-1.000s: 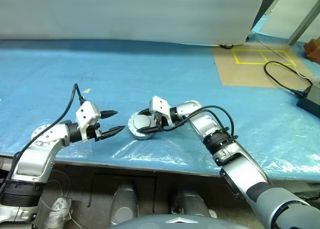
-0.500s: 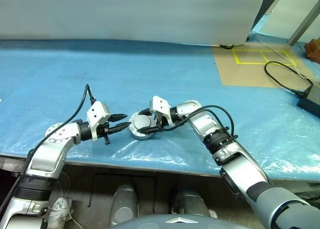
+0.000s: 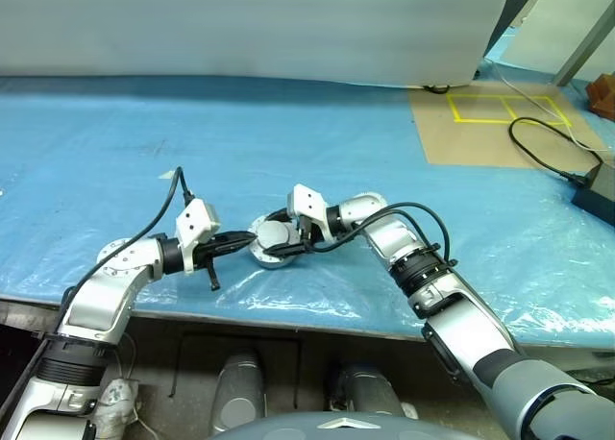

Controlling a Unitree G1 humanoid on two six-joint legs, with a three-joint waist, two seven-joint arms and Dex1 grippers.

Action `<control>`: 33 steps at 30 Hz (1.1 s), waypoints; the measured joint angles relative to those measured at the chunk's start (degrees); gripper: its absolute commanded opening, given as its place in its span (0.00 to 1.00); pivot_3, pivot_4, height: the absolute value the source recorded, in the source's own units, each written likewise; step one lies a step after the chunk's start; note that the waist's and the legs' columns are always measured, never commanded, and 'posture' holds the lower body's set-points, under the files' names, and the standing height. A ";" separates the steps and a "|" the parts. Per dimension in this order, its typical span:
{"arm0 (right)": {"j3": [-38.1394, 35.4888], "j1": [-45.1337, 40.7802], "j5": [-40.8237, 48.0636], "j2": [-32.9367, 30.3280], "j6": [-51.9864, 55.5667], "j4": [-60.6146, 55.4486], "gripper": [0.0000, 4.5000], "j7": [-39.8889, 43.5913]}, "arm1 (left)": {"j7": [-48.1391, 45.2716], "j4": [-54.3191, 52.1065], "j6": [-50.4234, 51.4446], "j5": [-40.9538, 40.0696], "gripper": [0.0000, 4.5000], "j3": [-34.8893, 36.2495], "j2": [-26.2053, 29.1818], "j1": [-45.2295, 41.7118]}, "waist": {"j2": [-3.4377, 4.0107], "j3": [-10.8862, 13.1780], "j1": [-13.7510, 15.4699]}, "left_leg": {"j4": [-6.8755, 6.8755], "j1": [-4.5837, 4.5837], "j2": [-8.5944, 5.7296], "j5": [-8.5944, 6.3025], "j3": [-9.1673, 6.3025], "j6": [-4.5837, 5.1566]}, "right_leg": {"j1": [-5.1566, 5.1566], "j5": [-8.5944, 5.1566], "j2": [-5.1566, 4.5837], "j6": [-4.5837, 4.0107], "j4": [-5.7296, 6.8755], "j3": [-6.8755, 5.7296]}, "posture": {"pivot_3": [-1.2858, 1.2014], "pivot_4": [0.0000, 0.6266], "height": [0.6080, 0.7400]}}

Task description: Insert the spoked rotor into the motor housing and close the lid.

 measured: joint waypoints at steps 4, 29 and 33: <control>-0.09 -0.22 -0.01 0.08 -0.09 0.37 0.66 -0.15 | 0.56 1.35 -1.07 1.37 0.01 -0.92 -0.85 -0.10 | 0.04 -0.07 0.00 | -0.22 -0.01 -0.06 0.00 0.01 0.00 | 0.04 0.03 0.00 -0.04 -0.28 0.00 | 0.52 0.24 1.00; 0.05 0.50 -0.07 -0.01 -0.04 -0.23 0.66 -0.58 | 0.99 8.01 -7.84 6.09 0.01 -2.01 -0.92 -2.70 | 0.44 -0.37 0.01 | -0.48 0.04 -0.14 0.00 0.06 0.00 | 0.05 -0.05 -0.03 0.09 -0.55 0.04 | 0.52 0.24 1.00; 0.05 0.66 -0.12 -0.06 -0.02 -0.40 0.66 -0.62 | 0.96 8.19 -8.16 6.23 0.01 -2.22 -0.96 -2.75 | 0.48 -0.41 0.01 | -0.50 0.04 -0.16 0.00 0.07 0.00 | 0.05 -0.13 -0.04 0.24 -0.55 0.05 | 0.52 0.24 1.00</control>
